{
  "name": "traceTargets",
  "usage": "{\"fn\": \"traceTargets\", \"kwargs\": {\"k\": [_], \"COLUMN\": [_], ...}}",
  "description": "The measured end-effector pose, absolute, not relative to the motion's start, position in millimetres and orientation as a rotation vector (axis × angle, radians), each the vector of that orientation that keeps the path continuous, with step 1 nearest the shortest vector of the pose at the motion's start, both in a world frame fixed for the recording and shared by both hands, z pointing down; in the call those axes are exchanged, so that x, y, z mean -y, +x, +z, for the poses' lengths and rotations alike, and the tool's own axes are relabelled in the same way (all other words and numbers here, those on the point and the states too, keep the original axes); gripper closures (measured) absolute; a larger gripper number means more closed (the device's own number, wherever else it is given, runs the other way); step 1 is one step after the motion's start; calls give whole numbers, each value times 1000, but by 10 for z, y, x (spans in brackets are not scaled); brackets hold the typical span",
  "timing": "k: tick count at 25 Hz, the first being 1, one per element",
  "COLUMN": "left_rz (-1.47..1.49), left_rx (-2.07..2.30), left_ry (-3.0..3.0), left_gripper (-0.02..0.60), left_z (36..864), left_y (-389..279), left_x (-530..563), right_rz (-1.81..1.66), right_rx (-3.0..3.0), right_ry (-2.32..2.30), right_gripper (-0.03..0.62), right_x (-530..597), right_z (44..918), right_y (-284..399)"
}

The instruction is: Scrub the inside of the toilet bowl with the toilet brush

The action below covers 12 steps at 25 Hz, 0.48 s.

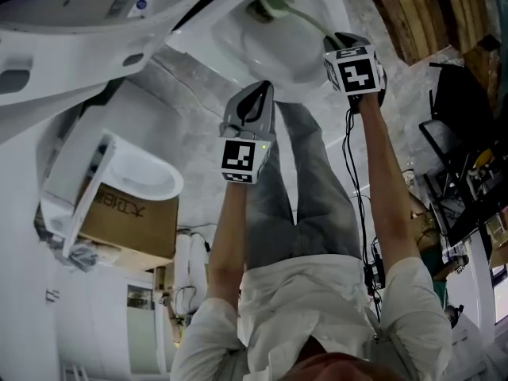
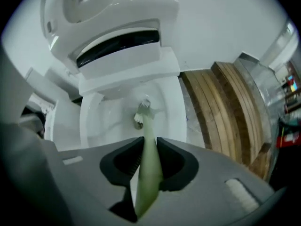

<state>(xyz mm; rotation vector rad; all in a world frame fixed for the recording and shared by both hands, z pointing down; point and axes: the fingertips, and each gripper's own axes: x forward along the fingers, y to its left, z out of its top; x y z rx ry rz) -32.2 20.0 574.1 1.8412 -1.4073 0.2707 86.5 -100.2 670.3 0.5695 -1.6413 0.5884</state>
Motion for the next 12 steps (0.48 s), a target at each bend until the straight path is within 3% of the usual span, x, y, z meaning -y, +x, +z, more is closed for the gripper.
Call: {"fn": "traceTargets", "kwargs": {"k": [12], "left_rz": [261], "left_rx": [1430], "left_ry": [1816], "left_gripper": [563], "left_z": [5744], "left_y": [-439], "left_x": [-285], "right_rz": [988], "right_rx": [1626], "right_ry": [791], "right_gripper": [505], "right_x": [657], "right_z": [6811], "right_y": [661]}}
